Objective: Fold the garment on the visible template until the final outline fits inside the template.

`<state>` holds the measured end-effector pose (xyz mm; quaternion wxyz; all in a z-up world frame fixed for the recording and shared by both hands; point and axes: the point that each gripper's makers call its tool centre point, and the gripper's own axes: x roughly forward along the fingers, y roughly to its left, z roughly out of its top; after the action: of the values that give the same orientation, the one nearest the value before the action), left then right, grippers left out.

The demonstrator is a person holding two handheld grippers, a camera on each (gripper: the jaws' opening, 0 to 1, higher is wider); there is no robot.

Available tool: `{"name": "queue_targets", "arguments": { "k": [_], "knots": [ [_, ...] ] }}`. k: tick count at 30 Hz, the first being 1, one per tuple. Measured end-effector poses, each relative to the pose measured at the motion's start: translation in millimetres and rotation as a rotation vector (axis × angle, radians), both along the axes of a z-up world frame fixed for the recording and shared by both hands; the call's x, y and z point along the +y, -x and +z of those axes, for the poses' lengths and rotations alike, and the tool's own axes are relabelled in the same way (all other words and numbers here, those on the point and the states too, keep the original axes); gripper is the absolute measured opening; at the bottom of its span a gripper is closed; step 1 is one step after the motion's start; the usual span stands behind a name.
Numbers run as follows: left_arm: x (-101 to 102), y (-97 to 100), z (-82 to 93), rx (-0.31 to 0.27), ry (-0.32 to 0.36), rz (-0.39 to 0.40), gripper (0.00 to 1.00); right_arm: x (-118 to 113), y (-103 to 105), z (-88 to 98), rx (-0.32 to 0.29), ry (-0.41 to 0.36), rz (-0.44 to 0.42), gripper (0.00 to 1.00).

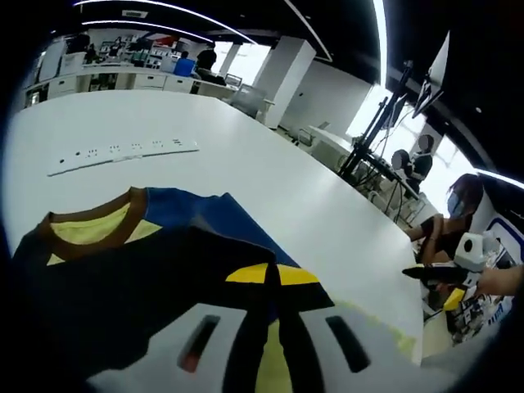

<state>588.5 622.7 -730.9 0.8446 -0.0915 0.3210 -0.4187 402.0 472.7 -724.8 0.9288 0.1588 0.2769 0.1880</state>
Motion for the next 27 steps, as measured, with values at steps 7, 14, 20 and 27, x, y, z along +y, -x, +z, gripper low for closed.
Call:
{"name": "queue_targets", "arguments": {
  "k": [7, 14, 20, 27],
  "knots": [
    [-3, -1.6, -11.5, 0.026, -0.01, -0.008, 0.0, -2, 2, -1.3, 0.004, -0.003, -0.01, 0.89],
    [-5, 3.9, -9.1, -0.031, -0.025, -0.057, 0.12, 0, 3, -3.1, 0.012, -0.004, -0.008, 0.89],
    [-7, 7.6, -4.5, -0.076, -0.024, -0.096, 0.29, 3, 1, -2.3, 0.012, -0.007, 0.003, 0.89],
    [-7, 8.3, -0.1, -0.126, -0.033, -0.125, 0.63, 6, -1, -0.3, 0.004, -0.005, 0.012, 0.89]
  ]
}}
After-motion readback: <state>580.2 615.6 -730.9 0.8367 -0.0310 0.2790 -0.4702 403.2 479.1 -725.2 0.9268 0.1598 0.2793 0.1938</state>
